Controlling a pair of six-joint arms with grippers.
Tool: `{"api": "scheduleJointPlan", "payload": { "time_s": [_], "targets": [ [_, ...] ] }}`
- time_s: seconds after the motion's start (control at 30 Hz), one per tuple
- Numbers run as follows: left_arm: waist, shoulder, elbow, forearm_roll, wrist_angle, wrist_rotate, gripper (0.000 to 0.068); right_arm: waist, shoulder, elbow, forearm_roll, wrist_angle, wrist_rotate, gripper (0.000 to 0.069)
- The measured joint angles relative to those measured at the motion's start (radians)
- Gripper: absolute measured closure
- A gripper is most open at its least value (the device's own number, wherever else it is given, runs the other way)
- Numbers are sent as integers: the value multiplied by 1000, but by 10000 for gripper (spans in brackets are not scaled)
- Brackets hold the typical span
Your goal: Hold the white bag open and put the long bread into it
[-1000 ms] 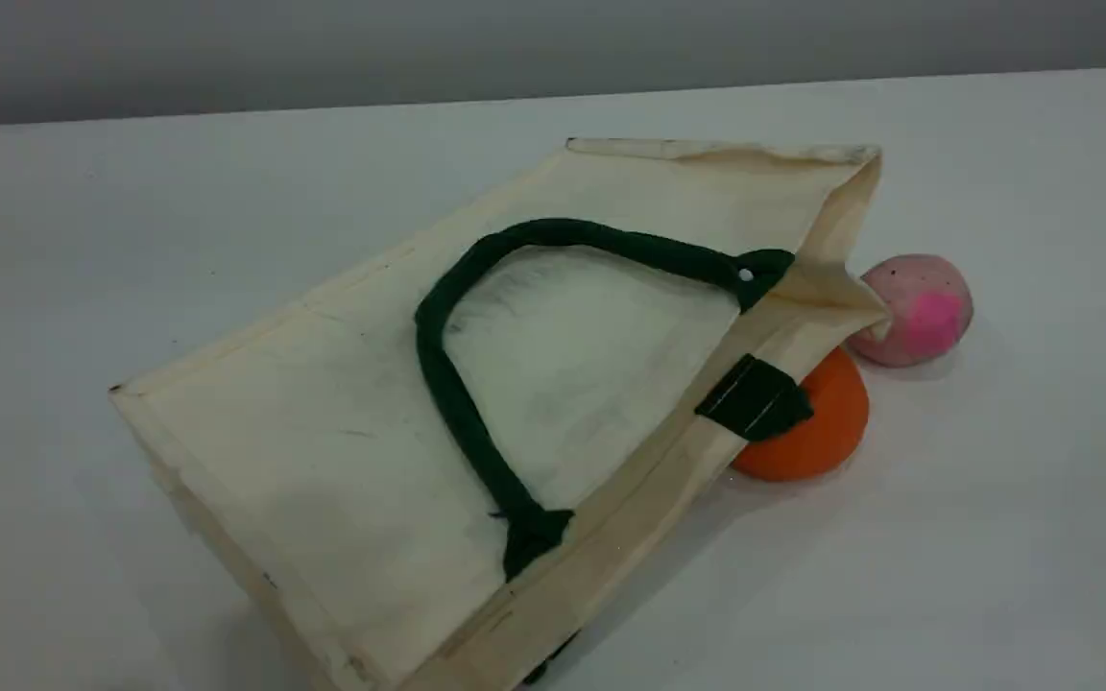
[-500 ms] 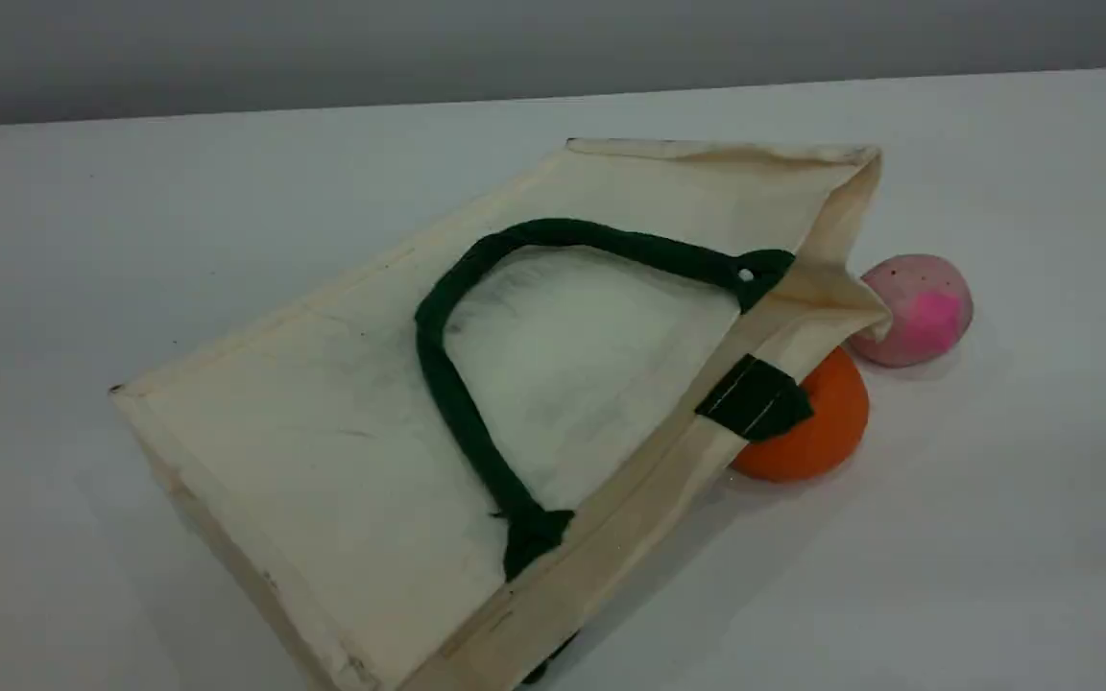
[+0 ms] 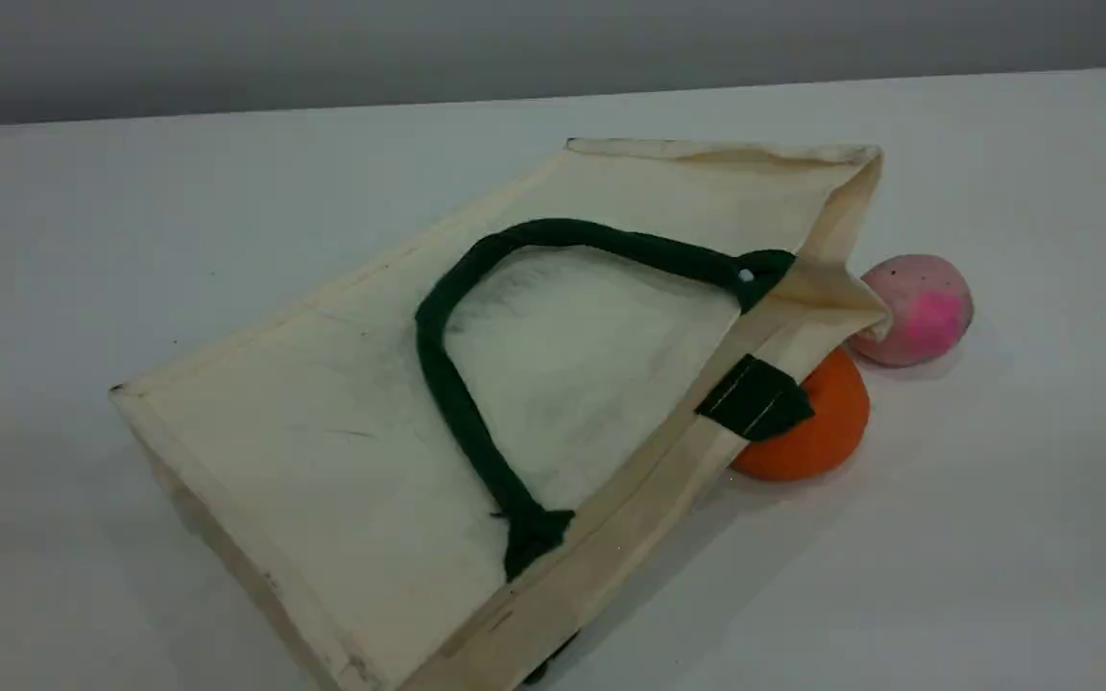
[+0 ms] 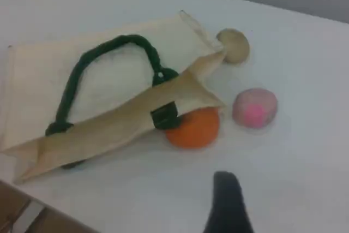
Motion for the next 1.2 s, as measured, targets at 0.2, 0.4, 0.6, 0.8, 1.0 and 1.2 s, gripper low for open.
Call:
{"api": "scheduleJointPlan", "payload": {
  "time_s": [0.2,0.4,0.6,0.8,1.0,1.2],
  "targets": [
    [0,-136,122,0,-27,-4,180,0,0,-1,-2,1,1,265],
    [2,-235,172,57,-5,-26,180,0,0,-1,-2,1,1,269],
    [3,-294,176,165,45,-89,179,0,0,-1,-2,1,1,273],
    [3,-312,196,186,59,-123,179,0,0,-1,-2,1,1,283],
    [3,-312,196,183,64,-124,179,0,0,-1,-1,1,1,286],
    [3,-312,196,183,64,-123,179,-103,0,-1,10,1,1,286]
  ]
}}
